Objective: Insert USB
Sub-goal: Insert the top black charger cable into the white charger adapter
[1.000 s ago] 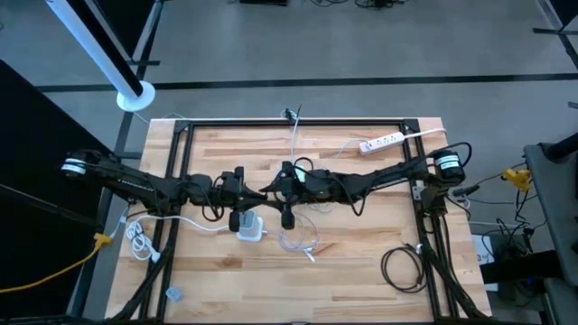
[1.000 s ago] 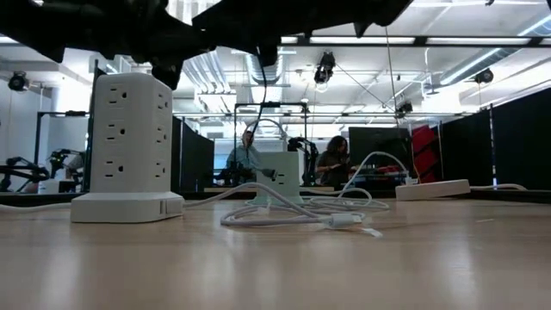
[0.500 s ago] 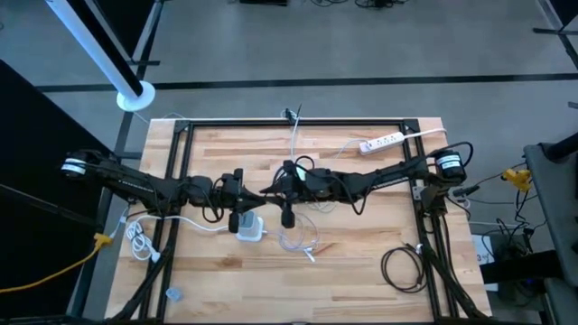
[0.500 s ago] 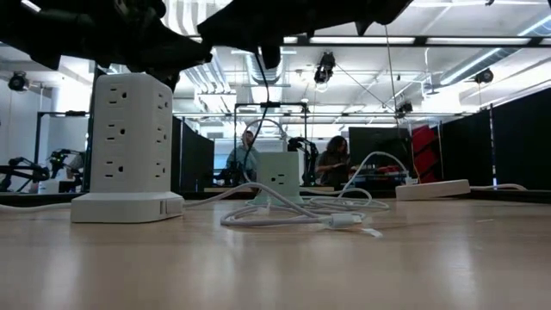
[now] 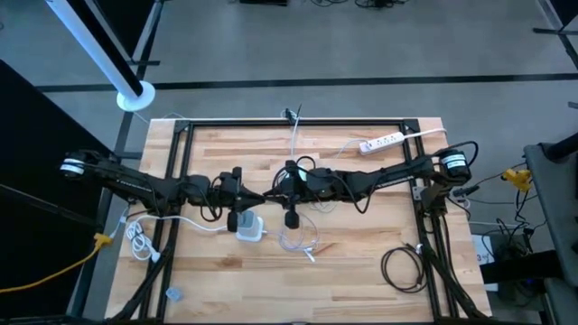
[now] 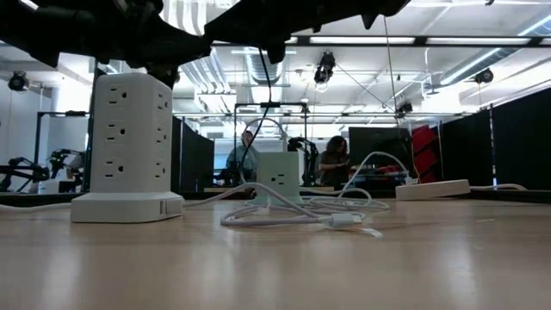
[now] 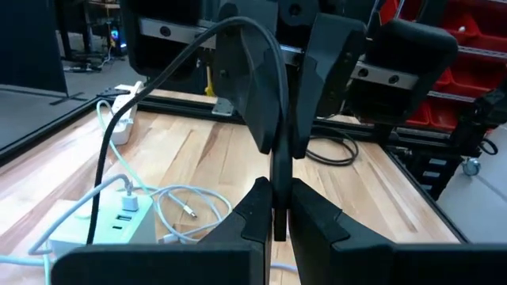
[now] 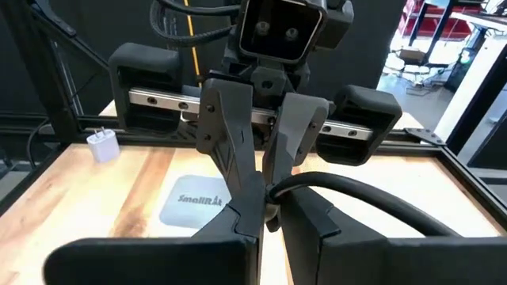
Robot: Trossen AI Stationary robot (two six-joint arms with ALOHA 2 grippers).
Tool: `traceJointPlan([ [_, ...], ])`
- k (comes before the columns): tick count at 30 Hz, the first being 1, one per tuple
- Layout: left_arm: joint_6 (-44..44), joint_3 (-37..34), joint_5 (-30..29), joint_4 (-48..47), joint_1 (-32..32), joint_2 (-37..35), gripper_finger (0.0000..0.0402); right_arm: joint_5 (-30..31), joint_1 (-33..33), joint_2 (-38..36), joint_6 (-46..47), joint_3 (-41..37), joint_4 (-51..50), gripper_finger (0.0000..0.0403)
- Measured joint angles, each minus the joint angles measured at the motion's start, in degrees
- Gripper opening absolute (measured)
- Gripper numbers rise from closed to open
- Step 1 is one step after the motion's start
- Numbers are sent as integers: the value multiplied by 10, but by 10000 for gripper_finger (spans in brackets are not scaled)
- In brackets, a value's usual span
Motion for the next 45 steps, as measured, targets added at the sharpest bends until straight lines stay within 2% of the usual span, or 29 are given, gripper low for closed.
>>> traceJointPlan([
  [7, -1, 2, 0, -36, 0, -6, 19, 12, 0, 2, 1, -1, -6, 14],
  [15, -56, 2, 33, -232, -2, -72, 90, -38, -32, -39, 40, 0, -26, 14],
  [19, -126, 4, 21, -307, -10, -103, 136, -57, -58, -80, 30, -1, -65, 14],
  [21, -145, 0, 15, -319, -20, -109, 153, -140, -76, -99, 25, -1, -53, 14],
  [24, -138, -3, 12, -320, -35, -111, 171, -311, -106, -114, 56, -1, 21, 14],
  [27, -108, -5, -2, -309, -45, -112, 179, -411, -126, -115, 95, -4, 104, 14],
  [29, -86, -6, -10, -300, -48, -109, 181, -423, -136, -114, 108, -4, 135, 14],
  [34, -30, -8, -33, -279, -51, -111, 172, -440, -162, -111, 106, -5, 142, 14],
  [37, 63, -9, -40, -259, -52, -117, 160, -483, -176, -111, 109, -5, 174, 14],
  [45, 156, 33, -56, -254, -51, -157, 123, -596, -187, -134, 191, -15, 314, 14],
])
